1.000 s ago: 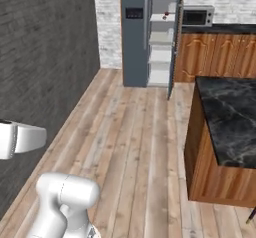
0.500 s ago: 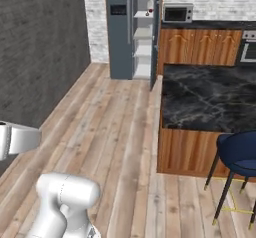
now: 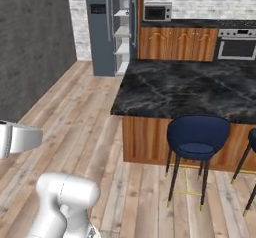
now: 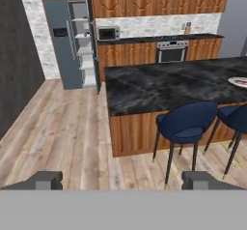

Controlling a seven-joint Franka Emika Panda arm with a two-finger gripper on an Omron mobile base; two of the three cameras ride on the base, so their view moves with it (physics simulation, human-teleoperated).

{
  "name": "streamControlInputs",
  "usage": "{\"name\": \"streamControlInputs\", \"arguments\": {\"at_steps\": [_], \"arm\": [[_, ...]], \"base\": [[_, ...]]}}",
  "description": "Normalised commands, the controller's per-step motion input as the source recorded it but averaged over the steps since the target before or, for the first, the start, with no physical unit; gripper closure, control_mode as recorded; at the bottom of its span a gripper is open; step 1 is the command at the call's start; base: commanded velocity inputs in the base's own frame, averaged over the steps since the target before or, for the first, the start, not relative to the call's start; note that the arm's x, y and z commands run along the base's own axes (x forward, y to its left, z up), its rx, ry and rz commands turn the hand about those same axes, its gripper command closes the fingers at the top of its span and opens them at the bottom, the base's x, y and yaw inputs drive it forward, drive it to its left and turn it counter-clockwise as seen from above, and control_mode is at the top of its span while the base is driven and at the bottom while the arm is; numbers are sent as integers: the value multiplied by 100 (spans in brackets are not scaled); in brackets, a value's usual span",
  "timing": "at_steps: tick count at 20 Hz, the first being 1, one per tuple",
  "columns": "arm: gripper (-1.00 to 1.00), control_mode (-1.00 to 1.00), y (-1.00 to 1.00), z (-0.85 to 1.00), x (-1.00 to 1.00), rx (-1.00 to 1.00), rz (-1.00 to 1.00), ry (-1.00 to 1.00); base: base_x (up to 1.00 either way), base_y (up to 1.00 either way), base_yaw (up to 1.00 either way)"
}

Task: Transport the steak and garlic to the fridge. Place the steak on the rack containing meat and place the garlic on the rack containing the vegetable, ensuring meats and vegetables are on different racks.

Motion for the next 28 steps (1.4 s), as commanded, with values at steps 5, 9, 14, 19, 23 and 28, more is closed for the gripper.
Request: {"name": "streamControlInputs", "arguments": {"at_steps": [5,9,14,19,23,28], "arm": [[-100,100,0,0,0,0,0,0],[-100,100,0,0,0,0,0,0],[-100,100,0,0,0,0,0,0],[-100,100,0,0,0,0,0,0],[-100,100,0,0,0,0,0,0],[-100,100,0,0,0,0,0,0]], "base": [[-20,-100,0],[-1,-100,0],[1,-100,3],[2,-100,4],[2,-100,4],[79,-100,16]]}}
